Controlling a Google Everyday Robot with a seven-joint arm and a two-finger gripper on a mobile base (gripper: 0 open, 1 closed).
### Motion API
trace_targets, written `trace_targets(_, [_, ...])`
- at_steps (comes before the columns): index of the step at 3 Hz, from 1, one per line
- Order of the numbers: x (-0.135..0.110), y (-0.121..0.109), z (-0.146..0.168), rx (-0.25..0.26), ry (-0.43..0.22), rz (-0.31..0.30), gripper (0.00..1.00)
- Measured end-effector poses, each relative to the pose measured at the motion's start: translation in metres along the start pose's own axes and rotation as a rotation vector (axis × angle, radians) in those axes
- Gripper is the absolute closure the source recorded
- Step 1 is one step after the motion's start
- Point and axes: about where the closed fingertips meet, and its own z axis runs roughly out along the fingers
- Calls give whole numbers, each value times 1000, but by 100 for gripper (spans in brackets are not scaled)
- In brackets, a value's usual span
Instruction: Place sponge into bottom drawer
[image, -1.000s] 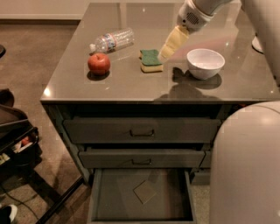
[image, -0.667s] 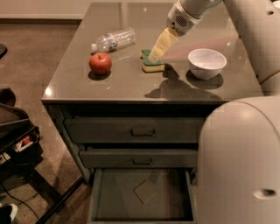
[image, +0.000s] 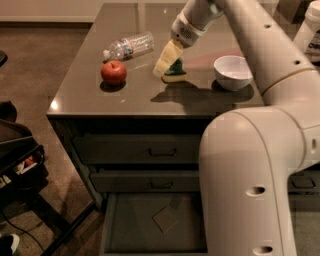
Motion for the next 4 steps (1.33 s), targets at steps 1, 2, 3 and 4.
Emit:
trace_targets(1, [4, -8, 17, 0, 19, -14, 0])
trace_targets(2, [12, -17, 26, 13, 35, -41, 0])
trace_targets(3, [29, -23, 49, -24, 34, -69, 0])
trace_targets(4, [29, -23, 51, -26, 34, -70, 0])
